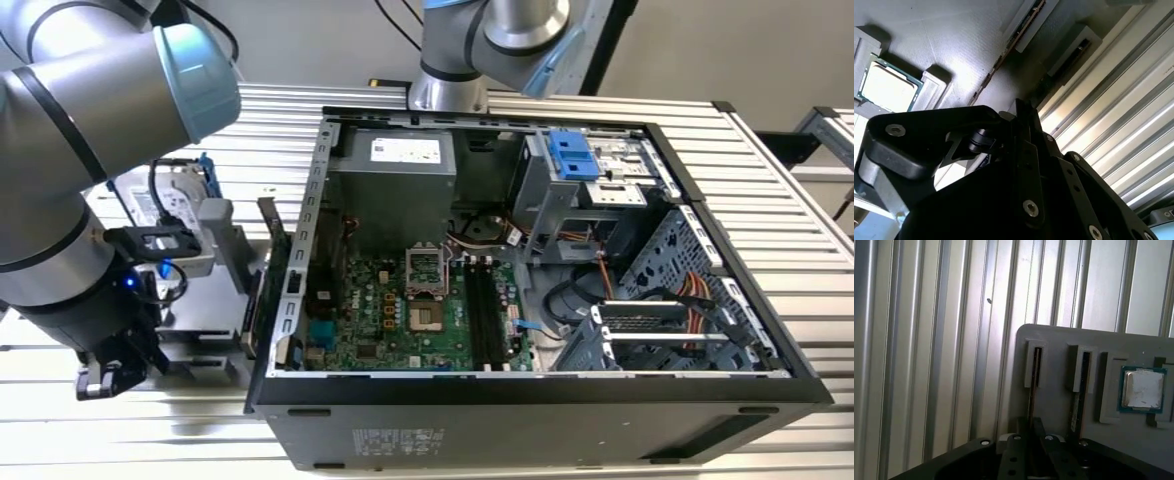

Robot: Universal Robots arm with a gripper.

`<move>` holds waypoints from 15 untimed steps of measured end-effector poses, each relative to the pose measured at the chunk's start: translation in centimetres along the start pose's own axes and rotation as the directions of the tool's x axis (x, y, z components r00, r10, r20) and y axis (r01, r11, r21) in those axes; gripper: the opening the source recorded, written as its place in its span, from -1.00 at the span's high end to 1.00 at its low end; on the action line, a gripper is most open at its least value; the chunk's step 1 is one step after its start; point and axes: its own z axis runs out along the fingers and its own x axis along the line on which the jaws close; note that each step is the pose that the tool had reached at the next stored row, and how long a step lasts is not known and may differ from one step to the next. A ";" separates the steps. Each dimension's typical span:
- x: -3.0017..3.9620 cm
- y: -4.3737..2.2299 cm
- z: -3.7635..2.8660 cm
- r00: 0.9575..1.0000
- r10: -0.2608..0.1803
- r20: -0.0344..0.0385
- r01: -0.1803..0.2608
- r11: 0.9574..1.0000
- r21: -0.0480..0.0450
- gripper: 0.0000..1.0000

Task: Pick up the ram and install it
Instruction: 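Pick up the ram and move it above insertion slot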

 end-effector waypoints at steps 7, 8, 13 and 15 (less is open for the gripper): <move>0.00 0.00 0.02 1.000 0.000 0.000 0.000 1.000 0.000 1.00; 0.00 0.00 0.03 1.000 0.000 0.000 0.000 1.000 0.000 1.00; 0.00 0.00 0.05 1.000 0.000 0.000 0.000 1.000 0.000 1.00; 0.00 0.00 0.05 1.000 0.000 0.000 0.000 1.000 0.000 1.00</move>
